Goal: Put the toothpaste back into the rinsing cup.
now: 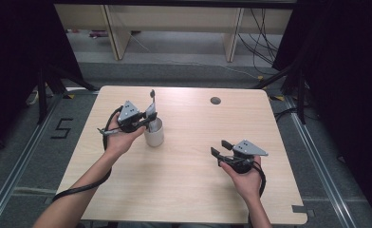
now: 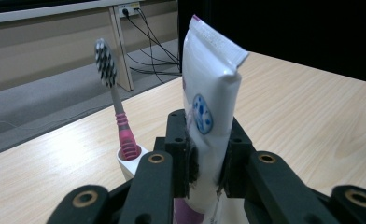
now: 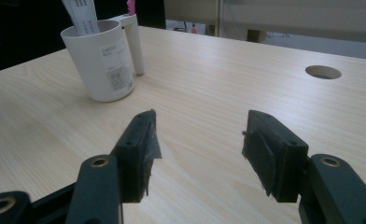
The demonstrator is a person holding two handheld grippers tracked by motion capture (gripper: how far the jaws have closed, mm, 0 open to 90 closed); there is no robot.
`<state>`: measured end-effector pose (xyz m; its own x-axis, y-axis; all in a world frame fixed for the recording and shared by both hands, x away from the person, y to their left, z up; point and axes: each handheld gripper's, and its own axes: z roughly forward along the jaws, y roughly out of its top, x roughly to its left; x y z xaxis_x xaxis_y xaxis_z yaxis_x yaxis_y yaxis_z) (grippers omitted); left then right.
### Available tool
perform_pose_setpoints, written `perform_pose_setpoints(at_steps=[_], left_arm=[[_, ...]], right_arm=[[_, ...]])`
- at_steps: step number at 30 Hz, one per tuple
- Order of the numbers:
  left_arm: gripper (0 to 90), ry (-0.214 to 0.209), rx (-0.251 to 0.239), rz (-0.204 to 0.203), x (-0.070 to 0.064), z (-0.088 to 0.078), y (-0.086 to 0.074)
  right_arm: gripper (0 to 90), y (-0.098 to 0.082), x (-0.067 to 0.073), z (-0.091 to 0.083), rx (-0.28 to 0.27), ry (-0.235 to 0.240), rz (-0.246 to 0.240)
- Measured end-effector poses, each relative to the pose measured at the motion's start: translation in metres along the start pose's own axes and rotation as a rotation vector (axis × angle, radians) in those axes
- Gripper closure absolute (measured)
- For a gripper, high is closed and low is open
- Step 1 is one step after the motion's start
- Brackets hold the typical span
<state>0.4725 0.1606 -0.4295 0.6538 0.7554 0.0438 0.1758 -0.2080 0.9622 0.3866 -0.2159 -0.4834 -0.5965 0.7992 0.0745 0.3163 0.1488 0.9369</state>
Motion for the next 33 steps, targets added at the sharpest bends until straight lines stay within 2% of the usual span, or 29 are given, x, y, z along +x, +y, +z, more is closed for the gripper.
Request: perform_pose_setpoints(at_steps=[2,15,16,17,20,21,22,24,28,29,31,32,33], left_arm=[[76.6,0.002,0.006,0.001,0.0007,0.0006,-0.0022],[76.0,0.0,0.0,0.008,-0.0003,0.0009,-0.0044],[75.8,0.004,0.001,0.004,0.0,0.0006,-0.0048],[75.7,0.008,-0.004,-0.004,0.0013,0.0006,-0.0055],[74.7,0.008,-0.002,-0.01,0.0028,0.0004,-0.0055],[74.7,0.008,-0.002,-0.011,0.0029,0.0003,-0.0054],[73.8,0.008,0.004,-0.012,0.0026,0.0005,-0.0055],[72.5,0.011,0.008,-0.011,0.0032,0.0011,-0.0062],[70.8,0.015,0.004,-0.023,0.0033,0.0017,-0.0078],[70.4,0.016,0.004,-0.022,0.0033,0.0017,-0.0078],[69.4,0.017,0.004,-0.021,0.0033,0.0016,-0.0077],[68.8,0.018,0.004,-0.021,0.0038,0.0017,-0.0077],[67.9,0.02,0.005,-0.022,0.0042,0.0017,-0.0077]], right_arm=[[44.5,-0.0006,0.001,0.0006,0.008,0.011,0.017],[44.4,-0.0005,0.0014,0.0012,0.013,0.018,0.015],[44.4,-0.0004,0.0015,0.0013,0.013,0.019,0.015],[44.3,-0.0003,0.0003,0.0012,0.005,0.009,-0.006],[44.3,-0.0008,0.002,0.0018,0.009,0.018,0.017],[44.3,-0.0007,0.0003,0.0018,0.005,0.015,-0.009],[44.2,-0.0012,0.0016,0.0025,0.008,0.03,0.017],[44.2,-0.0012,0.0017,0.0027,0.01,0.031,0.02],[43.9,-0.0013,0.0015,0.0023,0.01,0.028,0.018],[44.0,-0.0012,0.0003,0.0022,0.005,0.02,0.0],[44.0,-0.001,0.0005,0.0016,0.01,0.019,0.005],[43.9,-0.0011,0.0034,0.0004,0.027,0.02,0.045],[43.9,-0.0012,0.0002,0.0022,0.004,0.021,0.0]])
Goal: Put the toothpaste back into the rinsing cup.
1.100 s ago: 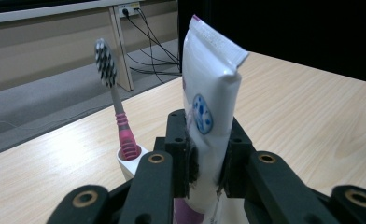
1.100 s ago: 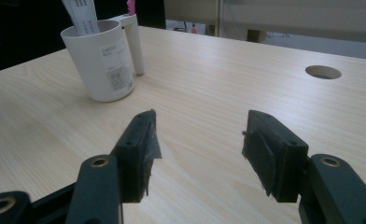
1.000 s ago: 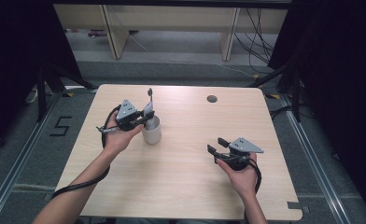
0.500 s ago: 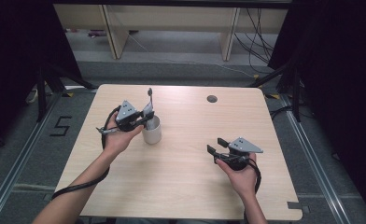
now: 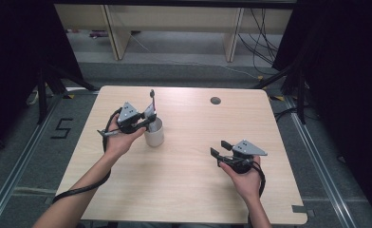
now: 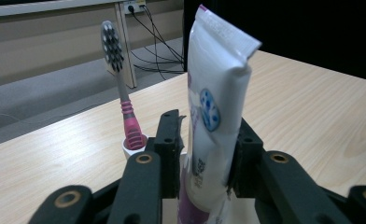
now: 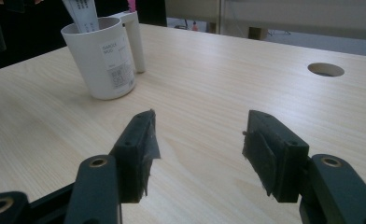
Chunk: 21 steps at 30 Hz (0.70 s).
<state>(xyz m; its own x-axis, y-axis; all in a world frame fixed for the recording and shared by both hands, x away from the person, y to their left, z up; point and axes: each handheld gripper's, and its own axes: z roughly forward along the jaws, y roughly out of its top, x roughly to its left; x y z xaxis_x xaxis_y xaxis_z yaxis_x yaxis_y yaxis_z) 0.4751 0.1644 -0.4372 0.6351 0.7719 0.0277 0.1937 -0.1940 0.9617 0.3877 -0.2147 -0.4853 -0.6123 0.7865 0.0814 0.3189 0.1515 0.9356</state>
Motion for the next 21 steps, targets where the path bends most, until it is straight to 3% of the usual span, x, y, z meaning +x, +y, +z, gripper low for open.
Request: perform_pose_setpoints(at_steps=[7,11,21], left_arm=[[59.9,0.008,-0.006,-0.008,0.0014,-0.0012,0.0004],[55.1,0.019,-0.014,0.005,0.0018,-0.0027,0.001],[48.9,0.022,-0.025,0.015,-0.0004,-0.0071,0.0032]], right_arm=[[43.7,0.0,0.0017,-0.0003,0.013,0.005,0.025],[43.5,0.0003,0.0001,-0.001,0.016,-0.009,-0.006],[43.3,0.0002,0.0004,-0.0012,0.02,-0.007,-0.002]])
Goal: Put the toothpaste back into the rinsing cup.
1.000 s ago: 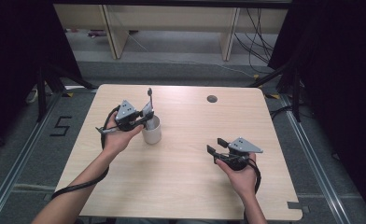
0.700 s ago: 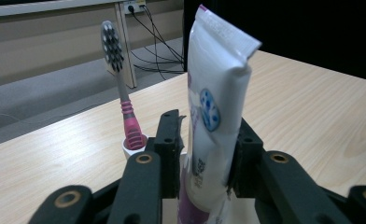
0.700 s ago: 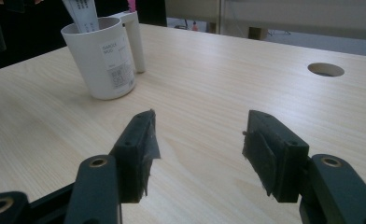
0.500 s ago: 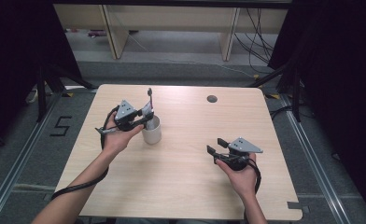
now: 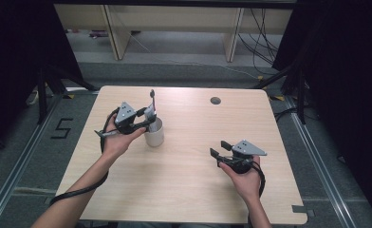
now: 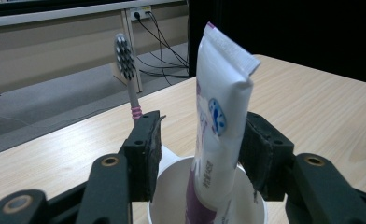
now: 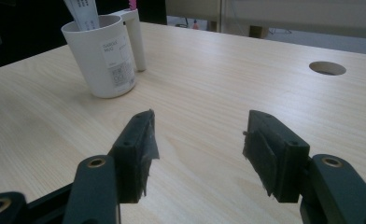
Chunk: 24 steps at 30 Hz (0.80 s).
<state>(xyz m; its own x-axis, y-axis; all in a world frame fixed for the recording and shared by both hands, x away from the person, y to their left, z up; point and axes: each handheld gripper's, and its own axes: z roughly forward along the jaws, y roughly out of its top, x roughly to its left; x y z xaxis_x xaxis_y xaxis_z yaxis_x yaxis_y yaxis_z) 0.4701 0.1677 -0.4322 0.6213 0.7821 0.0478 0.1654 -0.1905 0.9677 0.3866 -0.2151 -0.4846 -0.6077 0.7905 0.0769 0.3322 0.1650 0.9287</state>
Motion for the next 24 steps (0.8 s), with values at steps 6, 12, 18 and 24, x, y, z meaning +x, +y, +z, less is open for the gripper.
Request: perform_pose_setpoints(at_steps=[6,12,18,24], left_arm=[[44.0,0.004,-0.006,0.001,-0.001,-0.003,0.0],[38.9,0.017,-0.014,-0.018,-0.003,-0.014,-0.002],[34.1,0.015,-0.008,-0.024,-0.004,-0.028,-0.008],[33.7,0.012,-0.025,-0.01,-0.005,-0.041,-0.012]], right_arm=[[43.3,0.0,0.002,0.0,0.004,0.007,0.039],[43.3,0.0,0.0,0.0,-0.008,0.002,0.01],[43.3,0.0,-0.001,-0.001,0.0,-0.005,0.01],[43.3,0.0,-0.001,-0.001,0.0,-0.006,0.01]])
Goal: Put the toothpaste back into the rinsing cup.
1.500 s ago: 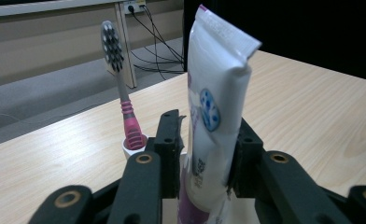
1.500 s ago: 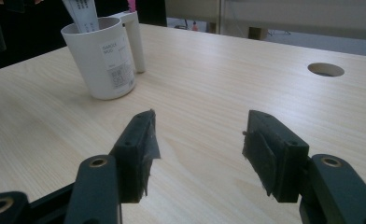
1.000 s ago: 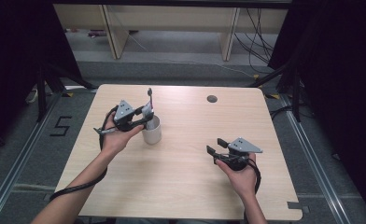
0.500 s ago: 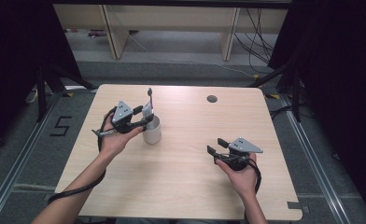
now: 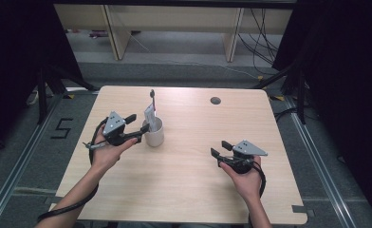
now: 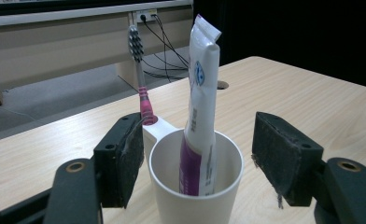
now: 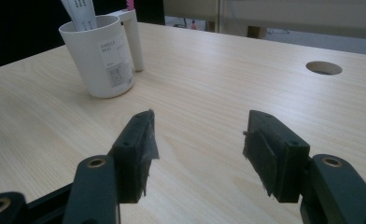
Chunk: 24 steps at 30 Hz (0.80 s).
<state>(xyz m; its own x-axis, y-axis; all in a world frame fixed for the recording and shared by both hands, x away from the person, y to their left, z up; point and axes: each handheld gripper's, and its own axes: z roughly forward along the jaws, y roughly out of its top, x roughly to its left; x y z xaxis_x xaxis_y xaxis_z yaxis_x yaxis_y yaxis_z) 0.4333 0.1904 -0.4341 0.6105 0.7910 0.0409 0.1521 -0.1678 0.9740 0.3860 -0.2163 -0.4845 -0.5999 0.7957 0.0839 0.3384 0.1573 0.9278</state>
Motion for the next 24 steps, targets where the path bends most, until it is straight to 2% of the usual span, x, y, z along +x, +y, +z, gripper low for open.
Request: perform_pose_setpoints(at_steps=[7,8,11,12,15,16,18,19,20,23,24], left_arm=[[32.8,-0.002,0.005,0.023,-0.003,-0.018,-0.005],[32.6,-0.007,-0.003,0.021,-0.004,-0.022,-0.006],[32.3,-0.004,0.006,0.019,-0.005,-0.028,-0.008],[31.9,-0.003,0.006,0.015,-0.005,-0.031,-0.009],[31.7,-0.001,0.005,0.013,-0.006,-0.038,-0.012],[31.7,-0.001,0.003,0.013,-0.006,-0.041,-0.014],[31.7,0.003,0.013,0.011,-0.007,-0.047,-0.019],[31.8,0.004,0.014,0.017,-0.007,-0.049,-0.02],[31.8,0.007,0.013,0.014,-0.006,-0.053,-0.026],[31.8,0.025,0.025,0.002,-0.004,-0.061,-0.034],[31.7,0.03,0.025,-0.007,-0.003,-0.064,-0.037]], right_arm=[[43.3,-0.001,0.0,0.003,-0.018,0.014,0.003],[43.2,-0.001,-0.001,0.003,-0.026,0.011,-0.009],[43.2,-0.001,-0.001,0.001,-0.008,-0.002,-0.023],[43.2,-0.001,0.0,0.002,-0.004,0.006,-0.007],[43.2,-0.001,0.0,0.001,-0.004,0.006,-0.007],[43.3,-0.001,0.0,0.003,-0.024,0.013,-0.005],[43.2,-0.001,0.0,0.003,-0.025,0.013,-0.006],[43.2,-0.001,-0.001,0.003,-0.024,-0.003,-0.021],[43.2,-0.001,0.0,0.001,-0.003,-0.004,-0.004],[43.2,-0.001,0.0,0.002,-0.018,-0.009,-0.021],[43.2,-0.002,0.001,0.003,-0.022,0.0,0.002]])
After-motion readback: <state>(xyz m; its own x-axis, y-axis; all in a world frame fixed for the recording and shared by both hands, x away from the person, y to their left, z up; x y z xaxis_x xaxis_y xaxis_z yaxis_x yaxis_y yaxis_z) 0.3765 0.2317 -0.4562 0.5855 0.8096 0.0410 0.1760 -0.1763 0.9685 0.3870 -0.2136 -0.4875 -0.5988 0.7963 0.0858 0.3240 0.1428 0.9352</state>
